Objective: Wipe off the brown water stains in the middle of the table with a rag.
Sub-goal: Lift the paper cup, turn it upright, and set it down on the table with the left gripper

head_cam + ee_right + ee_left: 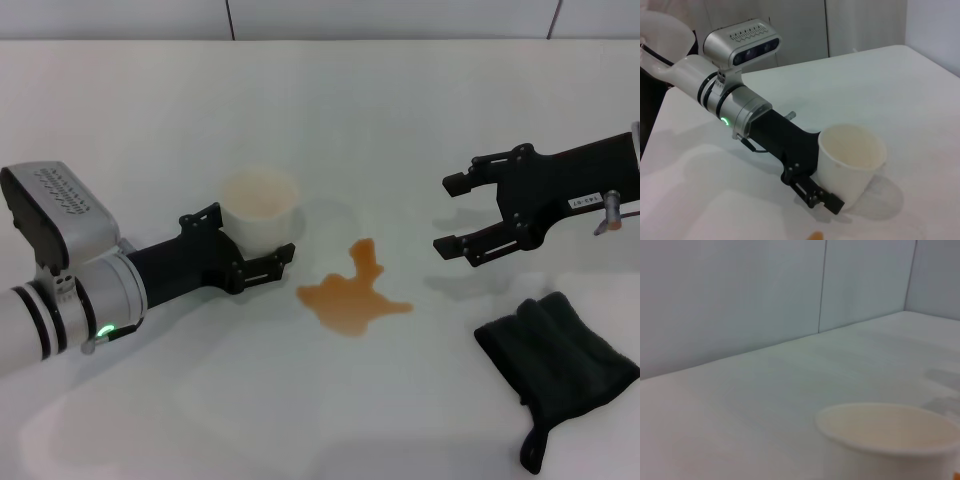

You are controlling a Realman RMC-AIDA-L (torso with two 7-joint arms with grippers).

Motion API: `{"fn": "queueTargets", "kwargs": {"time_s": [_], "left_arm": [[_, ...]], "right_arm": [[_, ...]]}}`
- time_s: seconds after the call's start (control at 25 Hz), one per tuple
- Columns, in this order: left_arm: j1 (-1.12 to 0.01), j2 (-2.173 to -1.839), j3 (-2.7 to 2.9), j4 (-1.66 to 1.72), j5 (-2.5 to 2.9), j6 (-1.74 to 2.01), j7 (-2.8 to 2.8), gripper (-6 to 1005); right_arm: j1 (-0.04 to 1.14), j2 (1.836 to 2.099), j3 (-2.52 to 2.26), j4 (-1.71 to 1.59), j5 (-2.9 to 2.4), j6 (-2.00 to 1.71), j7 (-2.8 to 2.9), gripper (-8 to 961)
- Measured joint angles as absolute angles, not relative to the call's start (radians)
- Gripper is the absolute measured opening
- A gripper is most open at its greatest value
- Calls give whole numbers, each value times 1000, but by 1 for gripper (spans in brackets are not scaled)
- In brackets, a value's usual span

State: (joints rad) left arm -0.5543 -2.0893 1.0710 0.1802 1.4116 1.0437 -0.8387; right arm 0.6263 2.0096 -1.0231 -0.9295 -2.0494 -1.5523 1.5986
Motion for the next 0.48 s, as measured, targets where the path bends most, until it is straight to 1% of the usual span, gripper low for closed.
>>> {"fn": "queueTargets", "kwargs": {"time_s": [0.04,0.48], "left_arm": [[-555,-2089,1071,181,1411,1041,-839,822],[-571,-2090,1069,182,1410,994,-835,884]], "right_arm": [[626,2010,-1023,-930,-2049,-1552,1598,855],[626,2011,-1025,-930,-2049,-1543,1598,854]]}}
